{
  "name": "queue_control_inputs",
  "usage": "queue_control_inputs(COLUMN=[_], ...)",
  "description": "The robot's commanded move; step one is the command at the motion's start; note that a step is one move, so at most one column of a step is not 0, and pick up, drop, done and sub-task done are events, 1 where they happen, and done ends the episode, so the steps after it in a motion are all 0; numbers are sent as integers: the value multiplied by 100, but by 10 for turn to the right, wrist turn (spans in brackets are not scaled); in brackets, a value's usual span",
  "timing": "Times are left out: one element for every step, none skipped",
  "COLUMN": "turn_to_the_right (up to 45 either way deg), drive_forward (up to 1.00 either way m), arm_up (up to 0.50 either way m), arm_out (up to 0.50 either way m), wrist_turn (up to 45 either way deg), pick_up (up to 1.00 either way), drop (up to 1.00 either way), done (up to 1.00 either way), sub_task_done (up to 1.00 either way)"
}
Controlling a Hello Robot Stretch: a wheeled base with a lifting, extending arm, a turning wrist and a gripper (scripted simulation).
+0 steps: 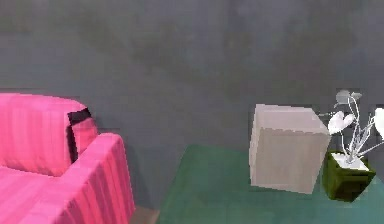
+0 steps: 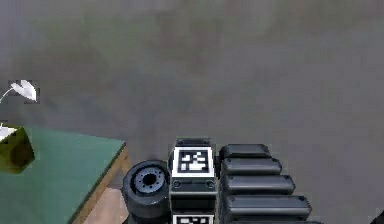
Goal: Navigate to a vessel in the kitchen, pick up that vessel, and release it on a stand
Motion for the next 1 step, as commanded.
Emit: queue_control_inputs(turn_to_the_right=[-390], drive_forward=[0], arm_up=[0], arm_out=[0], wrist_turn=[0], pick_up=[0], drop=[0], done=[0], sub_task_done=[0])
